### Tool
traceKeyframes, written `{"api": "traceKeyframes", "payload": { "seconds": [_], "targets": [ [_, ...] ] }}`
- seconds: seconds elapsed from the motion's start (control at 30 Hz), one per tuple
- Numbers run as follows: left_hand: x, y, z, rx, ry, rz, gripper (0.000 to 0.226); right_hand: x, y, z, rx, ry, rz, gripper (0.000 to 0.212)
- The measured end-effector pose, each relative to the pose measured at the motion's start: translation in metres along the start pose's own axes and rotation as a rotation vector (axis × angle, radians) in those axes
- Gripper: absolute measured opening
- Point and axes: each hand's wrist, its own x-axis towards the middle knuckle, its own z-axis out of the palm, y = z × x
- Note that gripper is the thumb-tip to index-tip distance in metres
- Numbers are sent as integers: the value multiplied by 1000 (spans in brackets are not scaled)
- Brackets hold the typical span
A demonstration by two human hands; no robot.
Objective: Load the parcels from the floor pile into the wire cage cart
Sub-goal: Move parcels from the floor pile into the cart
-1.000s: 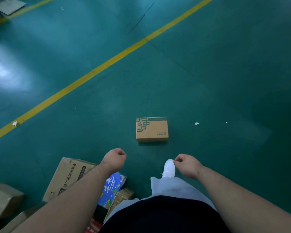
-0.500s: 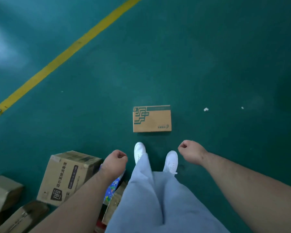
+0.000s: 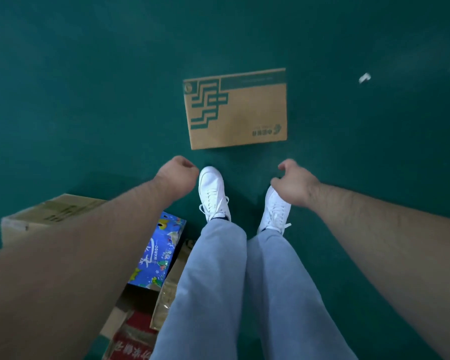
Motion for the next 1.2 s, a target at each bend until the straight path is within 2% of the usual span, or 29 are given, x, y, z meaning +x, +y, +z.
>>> {"api": "traceKeyframes", "payload": {
  "seconds": [0.13,0.2,0.27,0.37,0.5,0.57,0.63,0.73,0.8,1.07,1.2],
  "targets": [
    [56,-3,25,-31,-28,-79,48,62,-7,10,61,139,160,59],
    [83,-1,34,-86,-12,-109,50,91,-10,10,187,235,265,57],
    [109,-1,42,-143,4,-121,55,117,-9,6,321,300,308,64],
    [135,0,53,-235,18,-140,61,145,1,1,398,239,264,73],
    [147,3,65,-381,-52,-217,32,159,12,0,406,173,154,44],
    [147,1,65,-371,-63,-191,39,156,11,-1,446,165,151,48],
    [137,0,60,-384,-37,-178,52,147,8,-3,501,169,157,54],
    [108,0,50,-344,53,-141,55,124,-3,-8,558,190,148,44],
    [83,2,39,-401,95,-153,58,102,-14,-16,585,182,124,43],
    [-47,5,-26,-724,174,-165,81,-22,-59,-83,631,103,-22,63],
    [-125,13,-65,-833,205,-112,82,-106,-88,-117,652,90,-91,71]
  ]
}}
